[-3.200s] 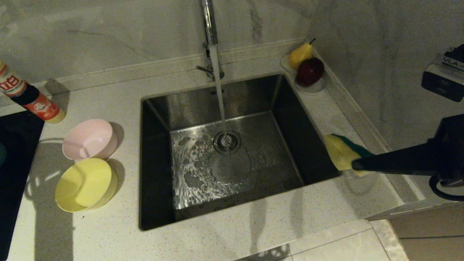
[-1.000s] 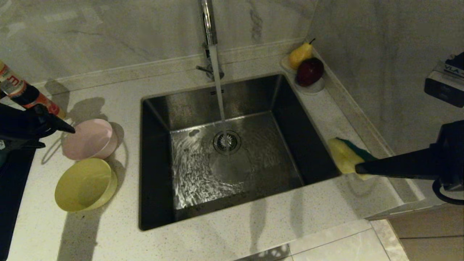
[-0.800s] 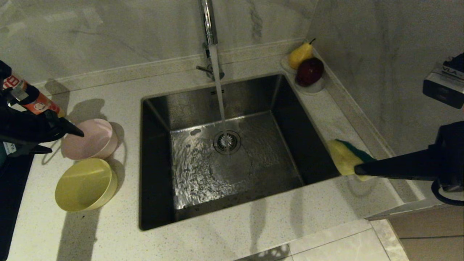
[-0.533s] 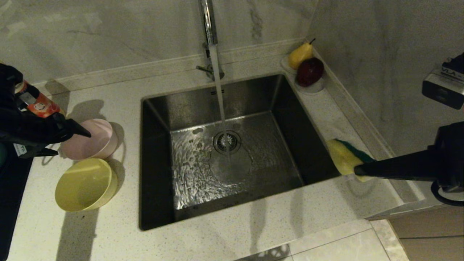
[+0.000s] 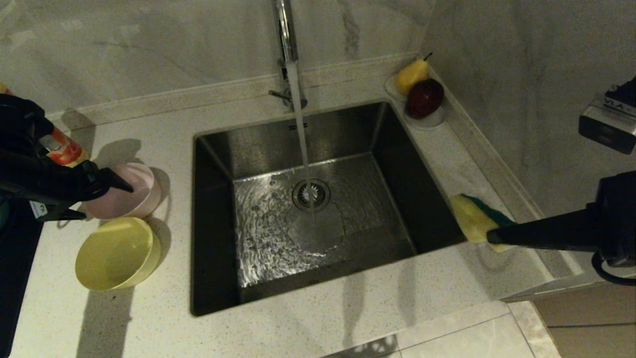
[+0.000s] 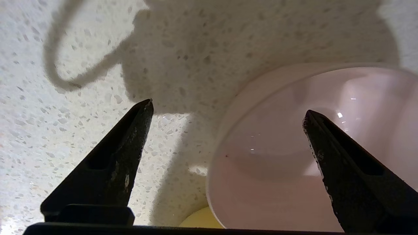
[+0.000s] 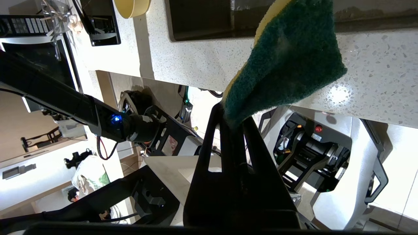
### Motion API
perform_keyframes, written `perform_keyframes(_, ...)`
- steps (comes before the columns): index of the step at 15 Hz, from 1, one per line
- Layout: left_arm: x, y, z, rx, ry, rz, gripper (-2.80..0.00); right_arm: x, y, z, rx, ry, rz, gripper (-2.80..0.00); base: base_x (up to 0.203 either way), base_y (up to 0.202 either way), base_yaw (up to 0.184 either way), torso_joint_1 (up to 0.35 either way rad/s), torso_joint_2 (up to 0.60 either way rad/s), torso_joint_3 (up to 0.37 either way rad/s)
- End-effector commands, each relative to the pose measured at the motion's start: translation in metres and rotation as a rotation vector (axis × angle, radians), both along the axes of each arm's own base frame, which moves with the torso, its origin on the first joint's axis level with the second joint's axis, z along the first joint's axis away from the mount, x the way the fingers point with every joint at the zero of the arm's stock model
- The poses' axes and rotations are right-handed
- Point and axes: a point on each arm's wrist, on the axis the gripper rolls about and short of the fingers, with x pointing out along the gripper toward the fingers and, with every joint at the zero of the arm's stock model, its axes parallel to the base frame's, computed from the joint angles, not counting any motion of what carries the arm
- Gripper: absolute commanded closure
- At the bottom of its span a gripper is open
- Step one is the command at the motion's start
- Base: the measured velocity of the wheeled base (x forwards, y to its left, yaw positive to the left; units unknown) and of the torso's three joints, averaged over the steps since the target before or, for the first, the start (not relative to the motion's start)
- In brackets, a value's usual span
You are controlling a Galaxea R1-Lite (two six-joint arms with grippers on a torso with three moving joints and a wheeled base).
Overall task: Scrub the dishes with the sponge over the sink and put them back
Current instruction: Wash the bowl
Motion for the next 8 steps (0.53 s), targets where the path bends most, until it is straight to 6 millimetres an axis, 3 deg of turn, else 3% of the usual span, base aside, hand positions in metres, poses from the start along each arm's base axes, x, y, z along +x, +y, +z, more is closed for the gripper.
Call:
perform_keyframes(1,0.0029,0.0013,-0.0067,-0.010,0.020,0.002,-2.80,-0.0006,-0.0002,-0.0002,0.002,0.005,0.002,0.00,0.000,0.000,0.000,0.000,0.00,0.000)
perform_keyframes(4,0.0035,0.0016,-0.0078,-0.011,0.023,0.003,-2.80,-0.0009,-0.0006,0.0004,0.004,0.002,0.001,0.00,0.000,0.000,0.000,0.000,0.00,0.000)
perform_keyframes(5,0.0039,0.0017,-0.0083,-0.010,0.025,0.004,0.00,-0.0009,-0.0007,0.0005,0.004,0.002,0.001,0.00,0.000,0.000,0.000,0.000,0.00,0.000)
perform_keyframes(8,0.0060,0.0026,-0.0089,-0.022,0.023,0.019,0.00,-0.0013,-0.0009,0.0007,0.004,0.001,0.001,0.00,0.000,0.000,0.000,0.000,0.00,0.000)
